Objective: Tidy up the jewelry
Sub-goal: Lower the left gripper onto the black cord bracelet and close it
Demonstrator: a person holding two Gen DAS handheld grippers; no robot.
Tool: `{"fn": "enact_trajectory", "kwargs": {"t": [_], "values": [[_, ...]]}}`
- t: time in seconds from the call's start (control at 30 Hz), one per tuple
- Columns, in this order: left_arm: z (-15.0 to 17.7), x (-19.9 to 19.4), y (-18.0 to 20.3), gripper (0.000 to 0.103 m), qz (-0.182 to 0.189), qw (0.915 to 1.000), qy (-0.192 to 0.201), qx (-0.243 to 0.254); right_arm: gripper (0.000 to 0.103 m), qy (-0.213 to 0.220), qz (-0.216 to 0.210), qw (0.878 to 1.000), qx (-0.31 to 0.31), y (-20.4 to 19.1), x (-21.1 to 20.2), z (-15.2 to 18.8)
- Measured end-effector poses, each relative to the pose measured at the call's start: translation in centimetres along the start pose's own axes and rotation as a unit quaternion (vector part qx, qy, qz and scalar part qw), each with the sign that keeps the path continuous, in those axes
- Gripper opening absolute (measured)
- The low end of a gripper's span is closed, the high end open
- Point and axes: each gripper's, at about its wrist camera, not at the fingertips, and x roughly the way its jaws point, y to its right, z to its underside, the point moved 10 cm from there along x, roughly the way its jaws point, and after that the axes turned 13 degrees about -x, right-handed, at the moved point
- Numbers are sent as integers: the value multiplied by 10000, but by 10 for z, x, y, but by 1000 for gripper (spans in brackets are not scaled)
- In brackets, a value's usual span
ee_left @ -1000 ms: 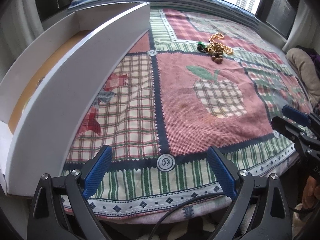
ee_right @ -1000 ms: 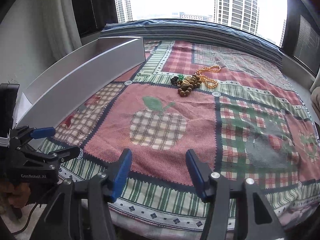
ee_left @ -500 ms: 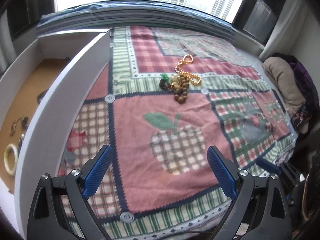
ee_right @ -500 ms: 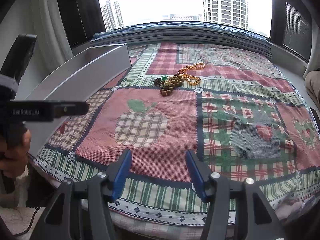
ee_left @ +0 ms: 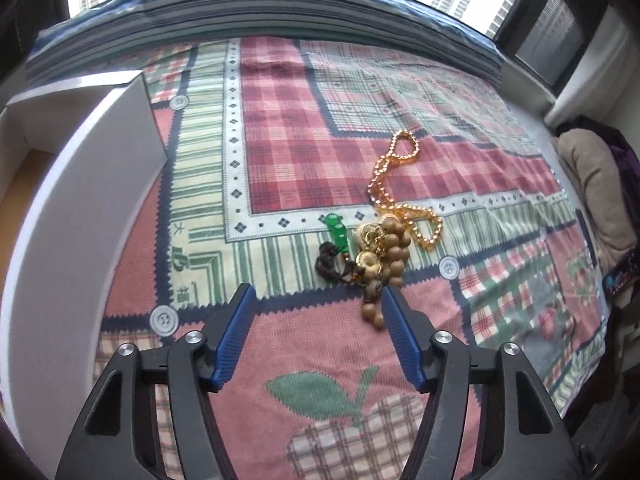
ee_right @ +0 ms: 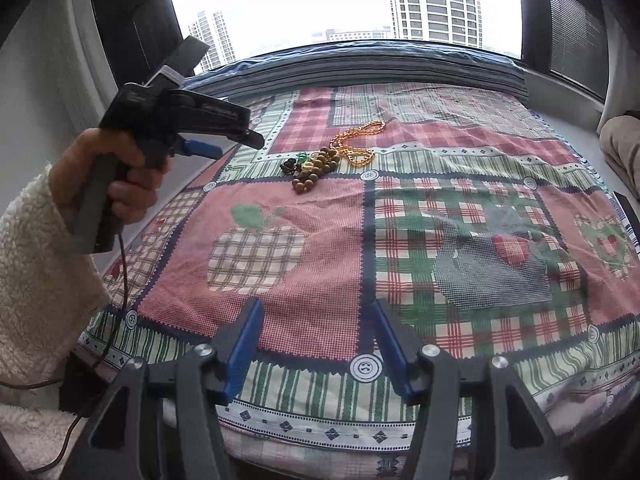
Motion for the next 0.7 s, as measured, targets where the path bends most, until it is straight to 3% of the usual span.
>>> {"fn": "enact_trajectory", "kwargs": {"t": [0.1, 0.43, 0.57, 0.7], "values": [[-3, 20, 6, 50, -71, 9999, -135, 45, 57, -15, -4, 10000, 46, 4, 1, 1], [-9, 56, 11, 34, -421, 9986, -120, 281, 57, -81, -34, 9998, 167, 12, 5, 6], [-9, 60, 11, 14, -335, 9992, -109, 200, 57, -84, -13, 9998, 195, 15, 6, 7], [-6, 50, 4, 11, -228, 9997, -112, 59, 57, -75, 3, 9997, 219, 16, 5, 7]]}}
